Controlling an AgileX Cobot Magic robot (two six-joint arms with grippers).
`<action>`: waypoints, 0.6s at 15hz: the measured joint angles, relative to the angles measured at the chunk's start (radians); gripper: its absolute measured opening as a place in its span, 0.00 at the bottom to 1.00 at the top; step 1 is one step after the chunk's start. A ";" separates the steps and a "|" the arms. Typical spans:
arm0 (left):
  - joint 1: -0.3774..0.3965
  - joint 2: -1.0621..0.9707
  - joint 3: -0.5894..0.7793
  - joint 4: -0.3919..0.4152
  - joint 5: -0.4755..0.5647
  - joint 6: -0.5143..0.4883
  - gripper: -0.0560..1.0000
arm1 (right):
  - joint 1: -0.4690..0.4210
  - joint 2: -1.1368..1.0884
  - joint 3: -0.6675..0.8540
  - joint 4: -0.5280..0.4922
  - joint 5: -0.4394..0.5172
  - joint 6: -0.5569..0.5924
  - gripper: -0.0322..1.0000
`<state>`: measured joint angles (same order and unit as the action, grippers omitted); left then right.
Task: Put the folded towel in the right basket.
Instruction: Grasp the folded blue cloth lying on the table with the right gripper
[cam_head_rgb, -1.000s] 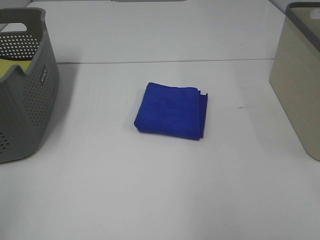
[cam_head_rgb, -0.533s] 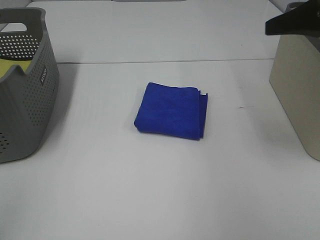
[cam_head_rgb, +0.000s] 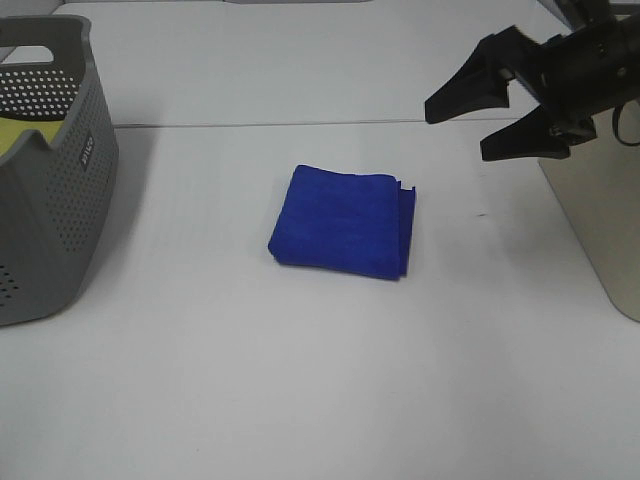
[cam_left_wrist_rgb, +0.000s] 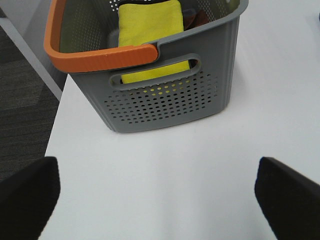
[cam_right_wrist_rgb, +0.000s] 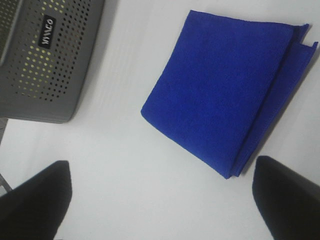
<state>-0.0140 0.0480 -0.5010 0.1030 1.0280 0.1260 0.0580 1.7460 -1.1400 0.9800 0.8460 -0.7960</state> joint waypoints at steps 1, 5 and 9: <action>0.000 0.000 0.000 0.000 0.000 0.000 0.99 | 0.035 0.021 0.000 -0.004 -0.047 -0.006 0.94; 0.000 0.000 0.000 0.000 0.000 0.000 0.99 | 0.093 0.161 0.000 -0.004 -0.156 -0.025 0.94; 0.000 0.000 0.000 0.000 0.000 0.000 0.99 | 0.093 0.299 0.000 0.046 -0.177 -0.041 0.94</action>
<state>-0.0140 0.0480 -0.5010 0.1030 1.0280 0.1260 0.1510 2.0450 -1.1400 1.0260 0.6690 -0.8370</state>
